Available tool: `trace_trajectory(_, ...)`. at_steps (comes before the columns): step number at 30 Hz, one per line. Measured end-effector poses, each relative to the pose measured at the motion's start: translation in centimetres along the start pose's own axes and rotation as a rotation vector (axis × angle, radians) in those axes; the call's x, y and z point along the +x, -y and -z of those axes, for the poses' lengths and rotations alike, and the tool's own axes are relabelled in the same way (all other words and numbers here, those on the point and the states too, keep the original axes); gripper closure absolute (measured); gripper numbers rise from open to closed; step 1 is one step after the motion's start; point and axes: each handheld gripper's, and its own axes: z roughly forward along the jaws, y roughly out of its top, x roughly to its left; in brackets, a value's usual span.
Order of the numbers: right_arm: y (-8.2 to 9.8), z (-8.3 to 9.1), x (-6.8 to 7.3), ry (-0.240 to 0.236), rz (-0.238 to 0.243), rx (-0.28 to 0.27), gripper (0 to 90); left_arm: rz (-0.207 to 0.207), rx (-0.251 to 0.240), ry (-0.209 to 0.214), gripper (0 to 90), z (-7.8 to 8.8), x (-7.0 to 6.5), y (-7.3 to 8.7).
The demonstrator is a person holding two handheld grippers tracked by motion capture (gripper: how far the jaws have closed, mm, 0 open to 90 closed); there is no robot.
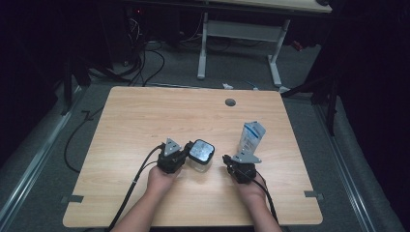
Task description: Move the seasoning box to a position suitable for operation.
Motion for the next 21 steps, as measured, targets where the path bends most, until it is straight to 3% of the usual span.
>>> trace_trajectory(7,-1.1,-1.2,-0.3,-0.020,-0.034,-0.005,89.8,0.006,-0.009,-0.015,90.0,1.2,0.1,0.2)
trace_trajectory(13,-2.8,-1.8,0.2,-0.038,-0.033,-0.031,89.7,0.005,-0.015,-0.001,90.0,1.8,-0.3,0.8)
trace_trajectory(16,-3.0,-1.9,0.3,-0.042,-0.031,-0.035,89.7,0.009,-0.026,-0.020,90.0,2.0,-0.3,0.6)
trace_trajectory(20,-4.0,-0.7,0.3,-0.018,-0.026,-0.090,89.8,0.033,-0.049,-0.042,90.0,3.6,0.2,0.7)
trace_trajectory(21,-4.8,-0.1,0.7,-0.034,-0.022,-0.119,89.7,0.025,-0.060,-0.050,90.0,4.9,0.4,0.9)
